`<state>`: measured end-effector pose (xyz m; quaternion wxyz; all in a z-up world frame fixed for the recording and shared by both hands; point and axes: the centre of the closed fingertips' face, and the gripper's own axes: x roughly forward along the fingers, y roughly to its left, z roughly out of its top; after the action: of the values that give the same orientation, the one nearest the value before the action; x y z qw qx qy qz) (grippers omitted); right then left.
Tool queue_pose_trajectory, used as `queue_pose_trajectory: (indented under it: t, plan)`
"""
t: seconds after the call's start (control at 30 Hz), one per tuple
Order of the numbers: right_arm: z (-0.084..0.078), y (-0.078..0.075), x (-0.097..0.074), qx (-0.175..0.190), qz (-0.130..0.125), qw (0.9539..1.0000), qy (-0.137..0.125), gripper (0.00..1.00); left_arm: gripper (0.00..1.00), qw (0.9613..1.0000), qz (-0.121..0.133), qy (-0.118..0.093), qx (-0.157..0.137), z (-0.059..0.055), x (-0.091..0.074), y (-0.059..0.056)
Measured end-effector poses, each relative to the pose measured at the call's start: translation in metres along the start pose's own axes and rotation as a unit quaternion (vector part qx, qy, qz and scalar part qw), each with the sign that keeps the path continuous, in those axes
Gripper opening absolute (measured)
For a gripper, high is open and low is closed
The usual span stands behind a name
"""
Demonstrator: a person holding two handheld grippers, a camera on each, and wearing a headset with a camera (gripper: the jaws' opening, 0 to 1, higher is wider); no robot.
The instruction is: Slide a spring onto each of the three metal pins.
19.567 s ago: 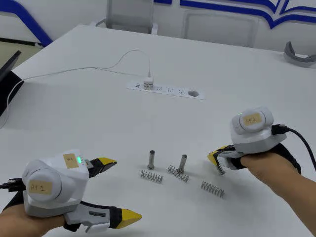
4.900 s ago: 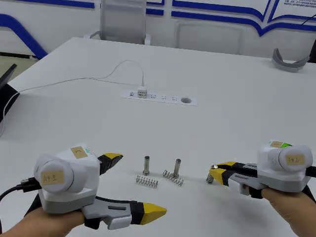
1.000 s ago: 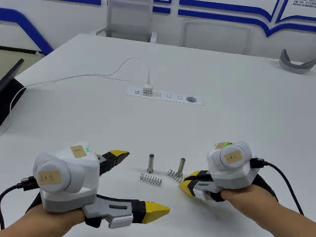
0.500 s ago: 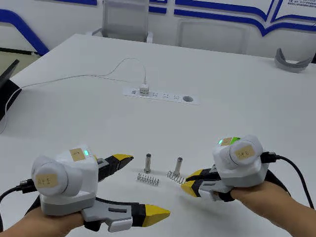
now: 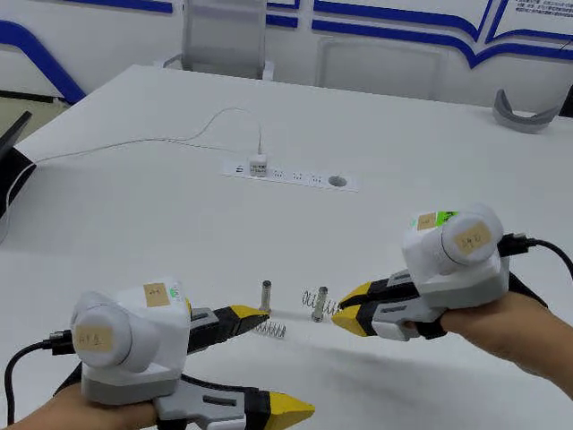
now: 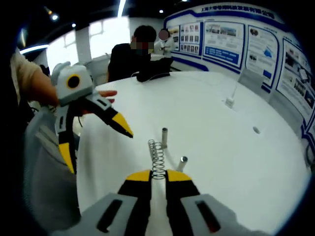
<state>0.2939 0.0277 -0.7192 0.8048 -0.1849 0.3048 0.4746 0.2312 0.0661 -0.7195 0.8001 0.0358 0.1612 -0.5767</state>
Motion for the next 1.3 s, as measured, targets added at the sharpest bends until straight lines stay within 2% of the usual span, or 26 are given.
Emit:
queue_pose_trajectory:
  t: [0.13, 0.23, 0.33, 0.47, 0.63, 0.87, 1.03, 1.3]
  plan:
    - [0.004, 0.006, 0.0, -0.012, 0.016, 0.9998, 0.004, 0.12, 0.63, 0.9999, -0.015, 0.003, 0.002, -0.001, 0.003, -0.006]
    - [0.002, 0.015, 0.0, -0.026, 0.035, 0.9989, 0.019, 0.12, 0.64, 0.9999, -0.014, 0.002, 0.006, 0.0, 0.004, -0.006]
    - [-0.005, 0.025, 0.0, -0.043, 0.058, 0.9964, 0.045, 0.12, 0.63, 0.9999, -0.008, 0.002, 0.01, 0.0, 0.004, -0.003]
    - [-0.009, 0.039, 0.0, -0.062, 0.085, 0.9922, 0.067, 0.12, 0.59, 0.9998, -0.002, 0.001, 0.018, 0.002, 0.003, 0.002]
    - [-0.008, 0.05, -0.002, -0.077, 0.109, 0.988, 0.079, 0.12, 0.53, 0.9995, -0.002, 0.0, 0.033, 0.004, 0.004, 0.003]
    - [-0.006, 0.062, -0.006, -0.097, 0.13, 0.9819, 0.098, 0.12, 0.41, 0.9988, -0.005, 0.006, 0.049, 0.004, 0.005, 0.002]
    - [-0.006, 0.068, -0.008, -0.104, 0.142, 0.9786, 0.107, 0.12, 0.3, 0.9981, -0.005, 0.012, 0.061, 0.002, 0.005, 0.003]
    - [-0.01, 0.073, -0.01, -0.109, 0.158, 0.9736, 0.124, 0.12, 0.14, 0.9968, -0.017, 0.018, 0.076, 0.0, 0.005, -0.002]
